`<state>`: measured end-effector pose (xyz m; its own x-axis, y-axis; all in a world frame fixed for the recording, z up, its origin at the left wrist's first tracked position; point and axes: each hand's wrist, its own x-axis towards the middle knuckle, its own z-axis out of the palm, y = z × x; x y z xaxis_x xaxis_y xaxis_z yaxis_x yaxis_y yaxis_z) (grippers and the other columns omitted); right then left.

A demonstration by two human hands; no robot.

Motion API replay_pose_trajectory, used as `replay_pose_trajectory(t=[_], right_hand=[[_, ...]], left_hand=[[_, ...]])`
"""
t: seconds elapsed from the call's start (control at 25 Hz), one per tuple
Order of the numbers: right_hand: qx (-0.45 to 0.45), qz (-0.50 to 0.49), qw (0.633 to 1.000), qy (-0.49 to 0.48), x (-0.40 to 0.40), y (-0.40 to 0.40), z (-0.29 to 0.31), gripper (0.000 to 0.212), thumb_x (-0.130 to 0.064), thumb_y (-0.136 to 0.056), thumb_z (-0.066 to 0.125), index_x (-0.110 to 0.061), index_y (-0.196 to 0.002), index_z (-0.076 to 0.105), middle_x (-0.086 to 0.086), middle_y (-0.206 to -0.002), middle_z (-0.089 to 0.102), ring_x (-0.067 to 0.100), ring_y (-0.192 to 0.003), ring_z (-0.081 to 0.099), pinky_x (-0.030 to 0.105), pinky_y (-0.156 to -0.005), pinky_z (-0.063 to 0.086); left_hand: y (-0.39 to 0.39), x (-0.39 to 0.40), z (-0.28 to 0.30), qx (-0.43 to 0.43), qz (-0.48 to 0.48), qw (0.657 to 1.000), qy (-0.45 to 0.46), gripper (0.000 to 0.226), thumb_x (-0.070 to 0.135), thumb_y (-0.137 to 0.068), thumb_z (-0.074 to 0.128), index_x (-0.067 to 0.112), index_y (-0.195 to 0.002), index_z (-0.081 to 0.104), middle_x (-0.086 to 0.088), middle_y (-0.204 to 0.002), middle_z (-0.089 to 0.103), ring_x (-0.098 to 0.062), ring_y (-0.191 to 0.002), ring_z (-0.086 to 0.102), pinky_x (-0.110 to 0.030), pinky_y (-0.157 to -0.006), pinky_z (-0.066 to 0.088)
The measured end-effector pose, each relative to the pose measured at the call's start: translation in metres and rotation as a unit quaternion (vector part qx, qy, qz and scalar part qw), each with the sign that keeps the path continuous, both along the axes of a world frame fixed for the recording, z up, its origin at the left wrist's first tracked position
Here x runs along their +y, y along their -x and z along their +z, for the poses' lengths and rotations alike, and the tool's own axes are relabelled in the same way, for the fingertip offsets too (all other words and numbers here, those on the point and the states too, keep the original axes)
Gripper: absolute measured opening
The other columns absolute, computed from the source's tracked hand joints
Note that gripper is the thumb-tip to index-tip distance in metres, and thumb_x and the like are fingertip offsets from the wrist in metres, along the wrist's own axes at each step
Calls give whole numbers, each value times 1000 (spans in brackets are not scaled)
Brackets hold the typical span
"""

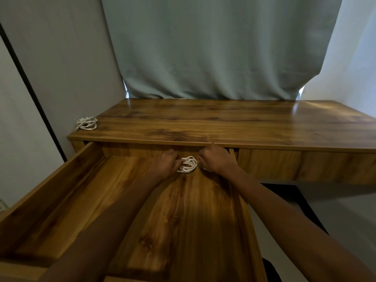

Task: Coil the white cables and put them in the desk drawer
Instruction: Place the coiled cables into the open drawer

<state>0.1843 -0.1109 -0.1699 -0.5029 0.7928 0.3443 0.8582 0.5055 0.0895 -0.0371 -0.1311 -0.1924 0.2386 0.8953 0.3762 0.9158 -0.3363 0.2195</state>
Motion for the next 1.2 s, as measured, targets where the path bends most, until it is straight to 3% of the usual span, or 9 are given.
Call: replay_pose_trajectory(t=[0.12,0.2,0.32,0.52,0.76,0.96,1.08,1.2], right_hand=[[194,74,978,-27,5,22,11,30,-37,-101,49,-21,-114,72,0,-104,75,18,-93,67,37,-76,54],[229,98,968,-34,9,48,22,35,-40,-102,51,-21,-126,66,0,-118,71,17,-106,63,36,-86,51],[189,102,977,-1,19,99,34,53,-52,-102,44,-20,-144,50,5,-138,59,23,-124,54,41,-99,45],[107,105,981,124,48,181,42,63,-58,-105,26,-20,-154,35,6,-160,38,26,-146,34,51,-119,27],[52,101,977,183,86,241,36,61,-56,-106,15,-27,-159,24,1,-167,20,29,-154,16,53,-123,12],[52,72,979,181,104,255,20,64,-64,-102,7,-36,-160,12,-5,-169,7,26,-156,4,53,-124,4],[64,72,981,171,104,254,19,63,-64,-102,8,-37,-159,14,-6,-169,9,24,-156,5,53,-124,4],[66,72,981,164,103,254,18,63,-64,-102,8,-38,-159,15,-6,-169,10,24,-156,6,52,-124,4]], left_hand=[[36,-5,23,-33,19,995,-91,25,38,-100,51,17,-101,63,-4,-99,65,-22,-86,62,-36,-68,52],[62,-4,38,-39,57,990,-123,23,38,-100,50,18,-104,62,-2,-99,66,-17,-85,61,-34,-68,52],[108,2,57,-36,126,982,-137,31,39,-100,51,15,-115,62,-6,-110,67,-22,-97,62,-36,-78,50],[188,11,75,-13,260,965,-41,52,44,-100,45,12,-142,44,-16,-143,50,-37,-127,50,-50,-100,44],[263,34,74,-16,313,949,-22,55,36,-99,48,8,-145,40,-20,-148,44,-41,-132,44,-54,-106,40],[297,68,78,-11,317,946,65,86,37,-89,64,16,-157,15,-12,-163,18,-42,-143,27,-54,-111,31],[307,91,75,-13,320,943,90,80,30,-92,58,18,-157,14,-10,-164,15,-42,-143,26,-54,-112,29],[315,107,71,-36,329,941,65,64,27,-95,55,13,-152,28,-16,-154,32,-43,-133,39,-52,-108,36]])
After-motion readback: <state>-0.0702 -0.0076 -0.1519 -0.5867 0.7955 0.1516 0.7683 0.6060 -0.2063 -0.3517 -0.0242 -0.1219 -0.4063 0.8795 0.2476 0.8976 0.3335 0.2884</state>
